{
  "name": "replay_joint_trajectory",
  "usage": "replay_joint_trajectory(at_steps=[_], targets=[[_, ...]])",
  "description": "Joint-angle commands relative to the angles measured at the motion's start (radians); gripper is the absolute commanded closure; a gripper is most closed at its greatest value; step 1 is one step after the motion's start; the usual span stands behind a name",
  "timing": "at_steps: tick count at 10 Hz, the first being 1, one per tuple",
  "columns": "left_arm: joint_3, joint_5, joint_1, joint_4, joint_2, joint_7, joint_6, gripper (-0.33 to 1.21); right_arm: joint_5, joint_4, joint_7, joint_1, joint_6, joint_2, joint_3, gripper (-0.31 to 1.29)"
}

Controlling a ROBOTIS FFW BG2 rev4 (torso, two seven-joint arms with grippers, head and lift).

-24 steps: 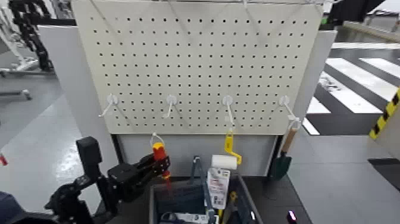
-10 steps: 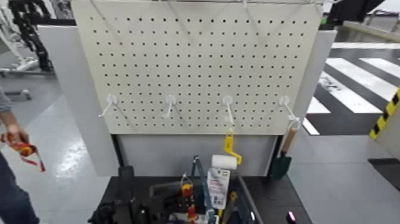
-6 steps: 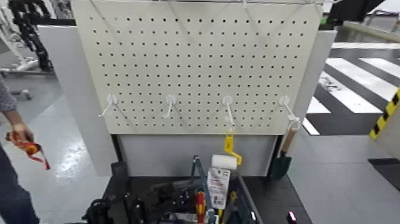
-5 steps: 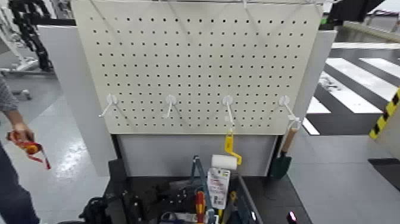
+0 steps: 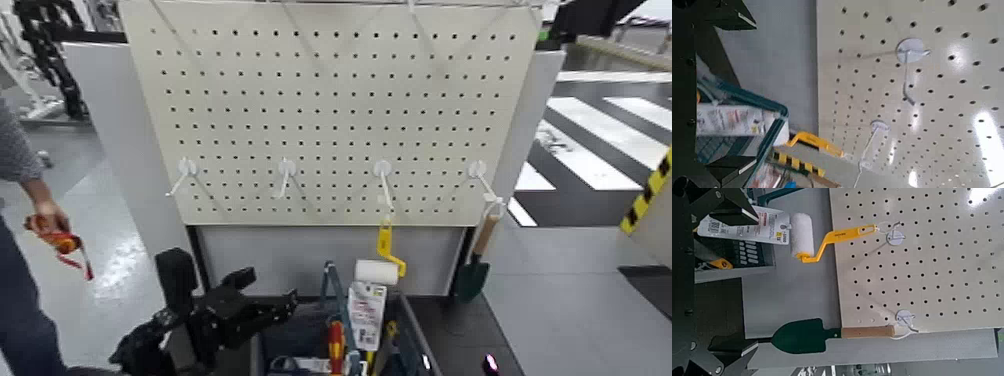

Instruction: Put the red screwdriver into the crate.

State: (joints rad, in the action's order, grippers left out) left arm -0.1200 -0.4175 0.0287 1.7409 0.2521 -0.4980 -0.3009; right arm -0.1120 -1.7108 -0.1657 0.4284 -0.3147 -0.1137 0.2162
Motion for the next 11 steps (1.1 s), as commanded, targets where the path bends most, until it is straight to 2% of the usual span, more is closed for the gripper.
replay_joint_trajectory(at_steps=[1, 3, 4, 7, 11], targets=[[0.037, 0.131, 0.111, 0.069, -0.045, 0.127, 0.146, 0.10, 0.000, -0.003, 0.000, 0.003, -0.001, 0.000, -0.004, 0.20], [0.042, 0.164, 0.201, 0.074, -0.088, 0.249, 0.263, 0.10, 0.006, -0.006, 0.000, 0.006, -0.003, 0.002, -0.008, 0.20], [0.060, 0.201, 0.237, 0.074, -0.112, 0.276, 0.295, 0.10, 0.011, -0.010, 0.000, 0.007, -0.003, 0.002, -0.009, 0.20], [0.109, 0.283, 0.313, 0.065, -0.155, 0.300, 0.356, 0.10, 0.012, -0.013, 0.000, 0.007, 0.002, 0.002, -0.009, 0.19], [0.109, 0.345, 0.372, 0.055, -0.172, 0.357, 0.428, 0.10, 0.008, -0.016, 0.000, 0.009, 0.006, -0.001, -0.006, 0.20]])
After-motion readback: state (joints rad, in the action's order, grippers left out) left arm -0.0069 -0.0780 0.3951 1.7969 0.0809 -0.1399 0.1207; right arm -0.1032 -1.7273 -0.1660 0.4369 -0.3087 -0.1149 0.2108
